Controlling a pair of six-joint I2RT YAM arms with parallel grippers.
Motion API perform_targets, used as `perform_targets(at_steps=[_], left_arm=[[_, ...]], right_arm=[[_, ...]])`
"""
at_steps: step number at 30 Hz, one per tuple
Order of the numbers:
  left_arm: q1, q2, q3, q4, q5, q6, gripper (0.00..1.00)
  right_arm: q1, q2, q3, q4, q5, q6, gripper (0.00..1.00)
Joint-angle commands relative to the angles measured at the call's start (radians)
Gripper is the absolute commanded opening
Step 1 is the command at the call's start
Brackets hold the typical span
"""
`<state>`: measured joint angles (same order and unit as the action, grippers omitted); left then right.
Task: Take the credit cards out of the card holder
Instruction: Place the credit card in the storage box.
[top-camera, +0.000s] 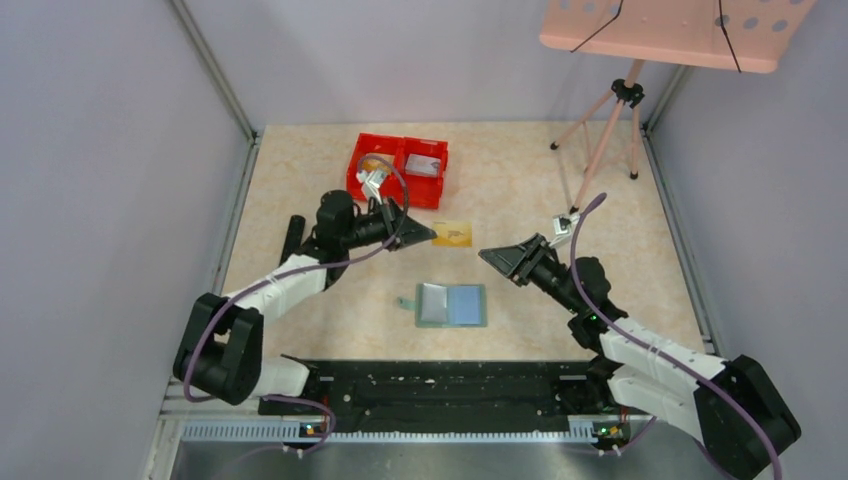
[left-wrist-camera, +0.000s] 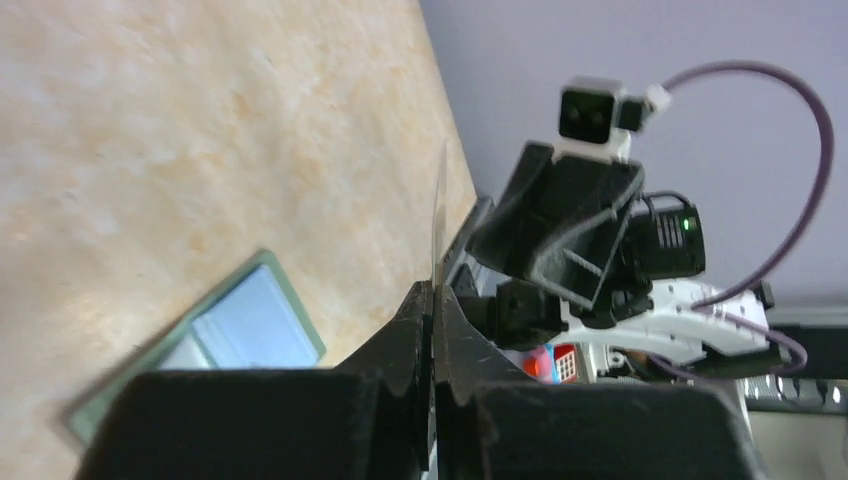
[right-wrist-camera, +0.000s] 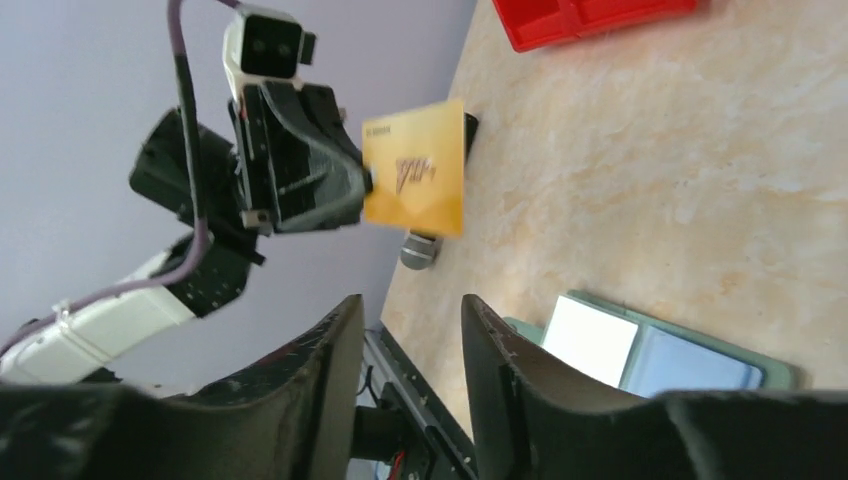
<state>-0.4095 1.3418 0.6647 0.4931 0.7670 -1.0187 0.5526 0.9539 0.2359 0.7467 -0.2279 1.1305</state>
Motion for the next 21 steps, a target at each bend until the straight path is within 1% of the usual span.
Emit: perform_targets(at_steps=[1,3,5,7,8,9,10,11,13,19,21], left_arm=[[0.093,0.029,0.161,-0.318,0.034,0.234,0.00],[0.128,0.037,0.223,-0.430,0.006,0.331,0.00],[0.179,0.062,0.305,-0.575,-0.024,0.415,0.00],[0.236,0.106,0.383,-0.675,-0.018,0.481,0.00],[0.262,0.131,0.426,-0.725,-0.010,0.509,0.00],[0.286,0.157,0.465,-0.765,-0.002,0.538,0.00],[0.303,0.182,0.513,-0.822,-0.013,0.594,0.00],[0.315,0.208,0.565,-0.897,-0.056,0.638,0.00],[0.330,0.253,0.647,-0.987,-0.117,0.697,0.00],[0.387,0.376,0.813,-1.049,-0.231,0.743,0.00],[0.399,0.419,0.864,-1.039,-0.224,0.753,0.00]], right_arm=[[-0.008,-0.075,0.056,-0.122,-0.032,-0.150,0.48],[-0.008,-0.113,0.071,-0.203,-0.029,-0.198,0.58],[-0.007,-0.148,0.080,-0.273,-0.018,-0.233,0.67],[-0.008,-0.174,0.100,-0.339,-0.019,-0.272,0.78],[-0.008,-0.180,0.113,-0.374,-0.027,-0.292,0.90],[-0.007,-0.184,0.126,-0.405,-0.036,-0.314,0.98],[-0.008,-0.188,0.139,-0.441,-0.041,-0.335,0.99],[-0.007,-0.190,0.150,-0.473,-0.045,-0.350,0.99],[-0.008,-0.191,0.160,-0.514,-0.050,-0.374,0.99],[-0.007,-0.157,0.188,-0.564,-0.089,-0.395,0.99],[-0.008,-0.132,0.204,-0.590,-0.093,-0.417,0.99]])
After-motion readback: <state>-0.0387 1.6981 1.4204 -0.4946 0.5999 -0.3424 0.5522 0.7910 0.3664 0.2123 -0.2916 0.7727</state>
